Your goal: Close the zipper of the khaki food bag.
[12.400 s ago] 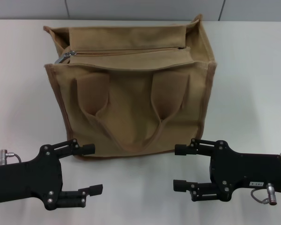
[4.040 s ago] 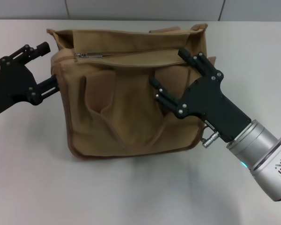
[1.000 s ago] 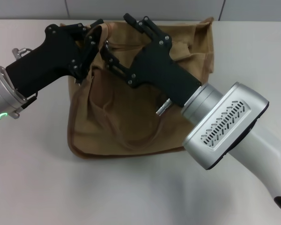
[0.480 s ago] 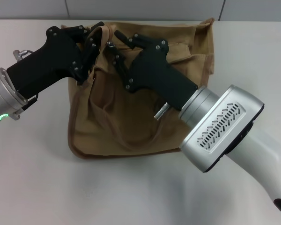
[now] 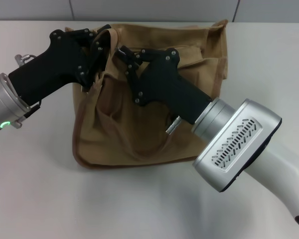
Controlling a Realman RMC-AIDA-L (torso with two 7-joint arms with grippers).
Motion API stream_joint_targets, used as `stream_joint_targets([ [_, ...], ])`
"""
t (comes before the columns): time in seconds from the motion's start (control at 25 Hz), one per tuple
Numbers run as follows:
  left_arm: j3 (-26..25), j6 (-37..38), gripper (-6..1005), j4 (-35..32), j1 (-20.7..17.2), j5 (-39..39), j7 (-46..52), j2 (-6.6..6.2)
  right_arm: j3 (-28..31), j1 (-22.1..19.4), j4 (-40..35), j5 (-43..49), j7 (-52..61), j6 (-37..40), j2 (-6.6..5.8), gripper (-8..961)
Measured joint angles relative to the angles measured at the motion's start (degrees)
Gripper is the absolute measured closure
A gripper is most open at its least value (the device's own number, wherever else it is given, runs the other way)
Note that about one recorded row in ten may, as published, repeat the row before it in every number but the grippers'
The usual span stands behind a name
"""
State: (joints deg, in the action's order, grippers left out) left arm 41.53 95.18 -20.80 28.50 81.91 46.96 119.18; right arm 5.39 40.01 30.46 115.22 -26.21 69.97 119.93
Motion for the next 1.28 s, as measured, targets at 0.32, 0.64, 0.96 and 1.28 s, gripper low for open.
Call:
stream_joint_targets([
  [0.32,-0.3,0.1,977,0.0,-1.8,-2.8,0.0,-0.08,2.1,-1.5,-0.5,0.0,0.0,0.1,0.05,945],
  [0.64,-0.7,0.2,976,-0.7,-4.7,-6.6,-0.1,-0.45,4.4,-3.3,-1.8,0.0,-0.1,0.6,0.03,942],
  [0.96,-3.6,-0.1,976,-1.1,-6.3,-6.8,-0.2,-0.53,7.3,-6.0,-3.7,0.0,0.1,0.8,-0.12,938],
  [1.28,-4.0,-0.5,976,-1.2,-6.8,-6.9,-0.2,-0.53,11.4,-9.2,-5.8,0.1,0.6,0.9,-0.26,935],
])
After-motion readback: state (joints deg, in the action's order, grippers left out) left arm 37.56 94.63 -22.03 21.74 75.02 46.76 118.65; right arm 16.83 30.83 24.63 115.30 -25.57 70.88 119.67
